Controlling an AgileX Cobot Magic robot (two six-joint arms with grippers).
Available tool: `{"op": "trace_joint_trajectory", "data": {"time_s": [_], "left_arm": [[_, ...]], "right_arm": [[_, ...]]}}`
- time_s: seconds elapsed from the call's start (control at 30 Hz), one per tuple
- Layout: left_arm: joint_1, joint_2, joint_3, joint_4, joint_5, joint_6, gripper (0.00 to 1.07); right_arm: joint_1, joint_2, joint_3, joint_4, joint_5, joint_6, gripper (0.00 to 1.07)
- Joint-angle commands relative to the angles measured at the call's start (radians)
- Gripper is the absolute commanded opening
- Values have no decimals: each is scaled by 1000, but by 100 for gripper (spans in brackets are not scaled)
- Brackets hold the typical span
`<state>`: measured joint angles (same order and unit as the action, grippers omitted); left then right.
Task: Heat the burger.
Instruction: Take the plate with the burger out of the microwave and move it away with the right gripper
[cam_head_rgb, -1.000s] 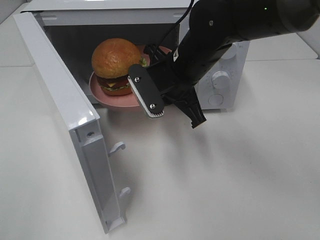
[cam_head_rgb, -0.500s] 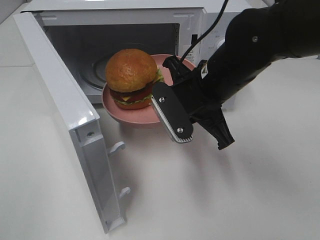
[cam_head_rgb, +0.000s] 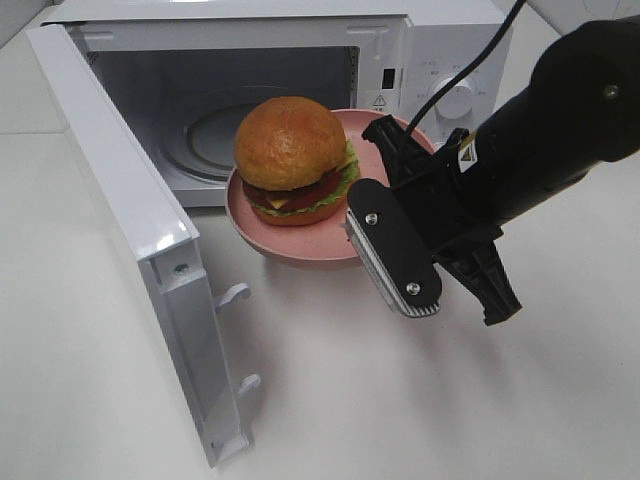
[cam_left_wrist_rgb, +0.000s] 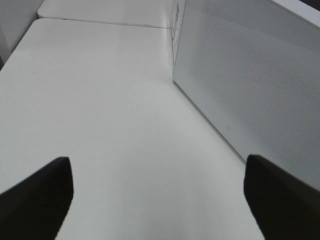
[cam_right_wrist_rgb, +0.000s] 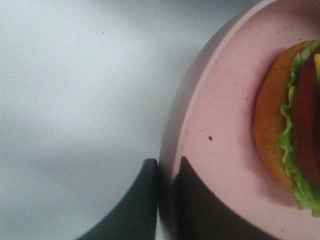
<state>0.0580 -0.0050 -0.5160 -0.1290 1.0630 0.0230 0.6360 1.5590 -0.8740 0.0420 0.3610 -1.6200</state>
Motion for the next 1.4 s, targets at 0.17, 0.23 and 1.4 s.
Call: {"op": "trace_joint_trajectory", "data": {"time_s": [0.17, 0.23, 1.4], "left_arm": [[0, -6, 1, -5, 6, 1, 85], [0, -6, 1, -5, 6, 1, 85], [0, -6, 1, -5, 6, 1, 85]], "right_arm": [[-6, -107, 64, -1, -56, 21, 0], [-6, -158, 109, -4, -56, 36, 0], [-6, -525, 306, -101, 58, 256, 0]]}}
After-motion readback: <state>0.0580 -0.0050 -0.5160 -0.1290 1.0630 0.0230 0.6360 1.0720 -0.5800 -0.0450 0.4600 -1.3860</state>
